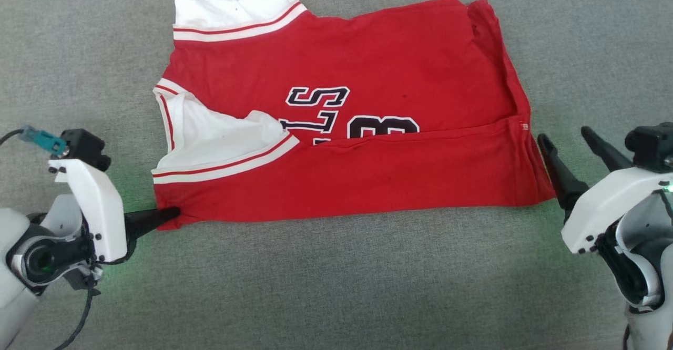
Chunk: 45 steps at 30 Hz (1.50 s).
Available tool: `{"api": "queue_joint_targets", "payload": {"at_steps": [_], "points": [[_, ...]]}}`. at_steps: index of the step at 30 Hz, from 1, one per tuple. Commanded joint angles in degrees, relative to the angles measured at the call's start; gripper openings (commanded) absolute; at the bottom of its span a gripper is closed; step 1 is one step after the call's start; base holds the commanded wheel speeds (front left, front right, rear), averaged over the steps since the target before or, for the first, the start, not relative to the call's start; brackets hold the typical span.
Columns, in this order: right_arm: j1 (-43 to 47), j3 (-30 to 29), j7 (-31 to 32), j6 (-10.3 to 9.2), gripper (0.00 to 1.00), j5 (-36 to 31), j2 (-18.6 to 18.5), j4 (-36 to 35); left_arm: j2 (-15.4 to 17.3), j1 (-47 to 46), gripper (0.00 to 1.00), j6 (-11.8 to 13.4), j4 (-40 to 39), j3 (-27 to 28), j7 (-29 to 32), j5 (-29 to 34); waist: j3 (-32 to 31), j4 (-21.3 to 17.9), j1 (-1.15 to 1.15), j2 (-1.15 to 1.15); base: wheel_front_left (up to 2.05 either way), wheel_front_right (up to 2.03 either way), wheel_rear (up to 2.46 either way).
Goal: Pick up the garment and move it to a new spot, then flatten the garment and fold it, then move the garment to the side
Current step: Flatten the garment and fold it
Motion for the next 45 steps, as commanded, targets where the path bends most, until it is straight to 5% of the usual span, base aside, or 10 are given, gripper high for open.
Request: {"api": "queue_joint_targets", "payload": {"at_steps": [1,11,15,16,17,18,19,20,35,45], "points": [[-0.3,0.9,2.7,-0.08,1.0,0.7,-1.2,0.0,-4.1,1.2,0.0,-0.1,0.4,-2.1,-0.3,1.2,0.3,0.1,0.01,-0.01,0.0,0.0,0.0],[-2.2,6.7,25.9,-0.06,1.0,6.4,-9.9,-0.9,-6.4,-0.6,0.0,-1.0,-0.4,-2.6,-2.0,3.6,2.3,2.4,0.01,-0.01,0.0,0.0,0.0],[-3.0,8.2,30.6,-0.06,1.0,8.0,-11.2,-1.0,-7.3,-1.1,0.0,-1.2,-0.6,-2.7,-2.7,4.1,2.9,3.2,0.01,-0.01,0.0,0.0,0.0],[-3.1,8.3,31.1,-0.06,0.92,8.1,-11.3,-0.7,-7.4,-1.1,0.0,-1.3,-0.6,-2.7,-2.9,4.2,3.0,3.4,0.01,-0.01,0.0,0.0,0.0],[-3.1,8.5,31.6,-0.06,0.61,8.1,-11.5,-0.5,-7.6,-1.2,0.0,-1.3,-0.7,-2.8,-3.2,4.4,3.0,3.6,0.01,-0.01,0.0,0.0,0.0],[-2.9,9.0,31.9,-0.06,0.47,8.3,-11.7,-0.5,-7.8,-1.3,0.0,-1.3,-0.7,-2.8,-3.4,4.5,3.0,3.9,0.01,-0.01,0.0,0.0,0.0],[-2.6,9.2,32.0,-0.06,0.05,8.6,-11.7,-0.5,-7.9,-1.2,0.0,-1.4,-0.7,-2.8,-3.6,4.5,2.9,4.0,0.01,-0.01,0.0,0.0,0.0],[-2.4,9.1,32.0,-0.06,0.0,8.7,-11.8,-0.4,-7.8,-1.2,0.0,-1.4,-0.7,-2.7,-4.0,4.6,2.7,4.1,0.01,-0.01,0.0,0.0,0.0],[2.8,8.4,28.4,-0.08,0.0,10.1,-14.9,-2.4,-0.5,7.8,0.0,-1.5,-10.3,-1.9,-11.4,3.4,-3.1,6.0,0.01,-0.01,0.0,0.0,0.0],[11.2,6.8,31.8,-0.07,0.0,13.9,-19.5,-7.4,5.5,18.6,0.0,2.9,-24.1,-3.1,-17.4,2.2,-4.3,6.6,0.01,-0.01,0.0,0.0,0.0]]}}
